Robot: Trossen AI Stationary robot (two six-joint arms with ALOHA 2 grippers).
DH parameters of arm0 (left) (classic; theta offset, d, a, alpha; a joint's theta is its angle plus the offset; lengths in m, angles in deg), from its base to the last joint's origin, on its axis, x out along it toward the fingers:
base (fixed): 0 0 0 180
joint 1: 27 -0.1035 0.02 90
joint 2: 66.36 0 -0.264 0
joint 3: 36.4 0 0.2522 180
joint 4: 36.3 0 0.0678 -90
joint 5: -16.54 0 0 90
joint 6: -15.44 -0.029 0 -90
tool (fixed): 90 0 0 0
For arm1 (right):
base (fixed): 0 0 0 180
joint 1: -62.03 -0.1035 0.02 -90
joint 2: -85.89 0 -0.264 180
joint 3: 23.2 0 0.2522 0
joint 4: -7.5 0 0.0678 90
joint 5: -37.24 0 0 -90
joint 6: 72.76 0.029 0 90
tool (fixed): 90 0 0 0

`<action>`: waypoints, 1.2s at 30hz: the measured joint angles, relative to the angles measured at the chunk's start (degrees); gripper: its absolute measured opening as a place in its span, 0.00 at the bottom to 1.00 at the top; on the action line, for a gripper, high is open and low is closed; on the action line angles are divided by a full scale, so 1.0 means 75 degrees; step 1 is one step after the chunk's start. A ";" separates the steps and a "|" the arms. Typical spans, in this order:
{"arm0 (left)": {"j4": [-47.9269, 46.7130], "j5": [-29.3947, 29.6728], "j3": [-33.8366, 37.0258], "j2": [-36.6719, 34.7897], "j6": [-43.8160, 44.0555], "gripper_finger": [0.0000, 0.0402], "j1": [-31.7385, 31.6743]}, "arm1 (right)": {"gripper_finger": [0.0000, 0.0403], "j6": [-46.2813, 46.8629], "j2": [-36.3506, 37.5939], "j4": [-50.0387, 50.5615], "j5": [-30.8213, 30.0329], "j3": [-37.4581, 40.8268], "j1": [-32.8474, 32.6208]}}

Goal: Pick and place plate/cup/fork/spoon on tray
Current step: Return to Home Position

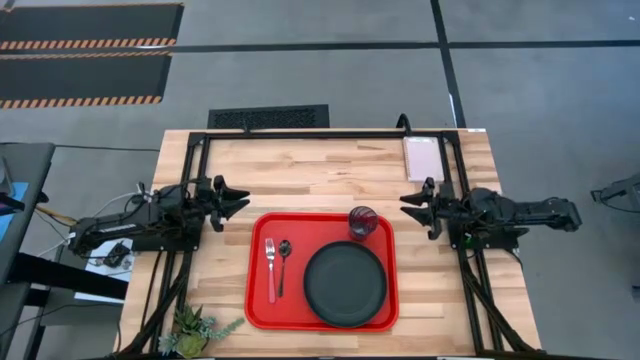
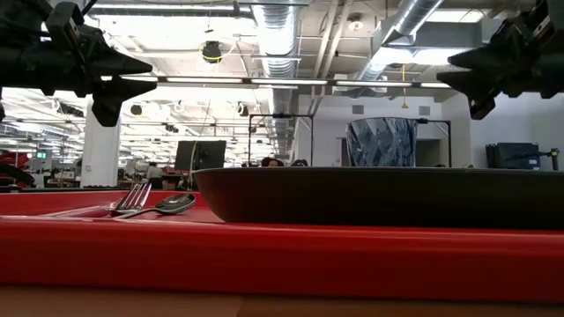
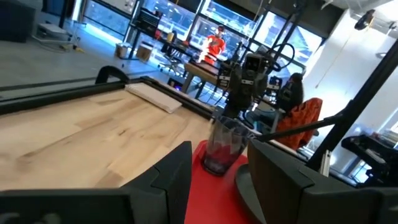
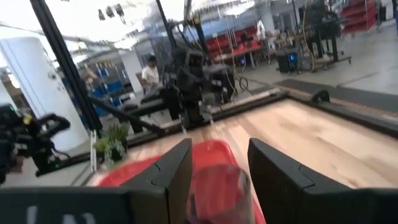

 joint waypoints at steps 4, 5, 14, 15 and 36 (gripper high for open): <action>-0.0003 0.0001 0.0007 0.0000 0.0075 0.36 0.0000 | 0.45 0.0003 0.0000 0.0420 0.0001 0.0000 0.0000; -0.0001 0.0001 0.0009 0.0000 0.0075 0.36 0.0000 | 0.45 0.0003 0.0000 0.0546 0.0001 0.0000 0.0000; -0.0003 0.0004 0.0014 0.0000 0.0096 0.36 0.0000 | 0.45 0.0008 -0.0003 0.0854 0.0033 -0.0012 0.0000; -0.0003 0.0007 0.0014 0.0000 0.0096 0.36 0.0000 | 0.45 0.0009 -0.0003 0.0860 0.0033 -0.0012 0.0000; -0.0003 0.0007 0.0023 0.0000 0.0097 0.36 0.0000 | 0.45 0.0015 -0.0003 0.0906 0.0016 -0.0012 0.0000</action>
